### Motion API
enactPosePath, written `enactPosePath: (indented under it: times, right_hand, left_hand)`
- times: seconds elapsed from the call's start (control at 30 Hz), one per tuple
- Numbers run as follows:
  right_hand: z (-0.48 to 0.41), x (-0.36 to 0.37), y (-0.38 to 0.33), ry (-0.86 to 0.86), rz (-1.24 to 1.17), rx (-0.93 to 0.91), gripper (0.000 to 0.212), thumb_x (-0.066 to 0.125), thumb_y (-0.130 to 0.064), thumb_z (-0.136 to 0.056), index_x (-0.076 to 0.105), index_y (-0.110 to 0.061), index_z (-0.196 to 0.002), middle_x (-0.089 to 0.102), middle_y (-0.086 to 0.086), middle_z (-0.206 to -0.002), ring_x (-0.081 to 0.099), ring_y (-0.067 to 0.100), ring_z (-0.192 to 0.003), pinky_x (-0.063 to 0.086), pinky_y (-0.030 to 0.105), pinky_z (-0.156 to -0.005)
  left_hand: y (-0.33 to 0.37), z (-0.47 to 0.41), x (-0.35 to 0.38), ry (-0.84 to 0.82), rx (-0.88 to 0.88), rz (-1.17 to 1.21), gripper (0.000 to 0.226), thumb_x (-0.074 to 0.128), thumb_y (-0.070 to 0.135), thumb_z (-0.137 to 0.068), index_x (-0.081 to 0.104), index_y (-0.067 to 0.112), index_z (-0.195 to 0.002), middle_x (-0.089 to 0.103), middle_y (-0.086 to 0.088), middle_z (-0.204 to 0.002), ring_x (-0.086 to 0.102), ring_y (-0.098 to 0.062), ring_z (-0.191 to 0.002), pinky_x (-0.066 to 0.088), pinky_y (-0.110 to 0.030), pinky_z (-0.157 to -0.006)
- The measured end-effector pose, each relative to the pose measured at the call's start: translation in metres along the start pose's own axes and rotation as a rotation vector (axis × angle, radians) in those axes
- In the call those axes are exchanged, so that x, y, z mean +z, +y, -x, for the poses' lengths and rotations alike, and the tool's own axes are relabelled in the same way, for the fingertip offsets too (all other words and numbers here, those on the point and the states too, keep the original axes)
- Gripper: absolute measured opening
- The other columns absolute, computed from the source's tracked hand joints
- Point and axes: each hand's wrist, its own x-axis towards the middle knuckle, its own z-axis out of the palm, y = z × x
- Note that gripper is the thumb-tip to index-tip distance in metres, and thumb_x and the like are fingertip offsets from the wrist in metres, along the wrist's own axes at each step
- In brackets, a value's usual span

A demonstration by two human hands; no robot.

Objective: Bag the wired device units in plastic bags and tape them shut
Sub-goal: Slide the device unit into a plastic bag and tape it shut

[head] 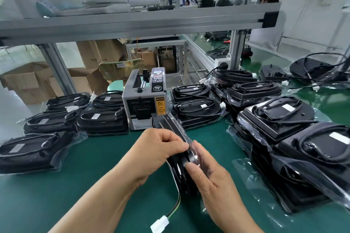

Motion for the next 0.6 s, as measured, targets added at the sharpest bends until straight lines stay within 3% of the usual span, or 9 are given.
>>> enactPosePath:
  times: [0.6]
  right_hand:
    - [0.0,-0.0005,-0.001,0.005,0.041,0.0,0.062,0.059,-0.054,-0.079,0.036,-0.048,-0.137,0.065,-0.041,-0.1,0.061,-0.017,-0.095,0.039,-0.002,-0.08]
  left_hand:
    - [-0.006,-0.0113,-0.0013,0.026,0.02,-0.084,0.02,0.08,0.02,-0.08,0.072,0.019,-0.061,0.072,0.001,-0.069,0.065,-0.004,-0.063,0.048,-0.011,-0.06]
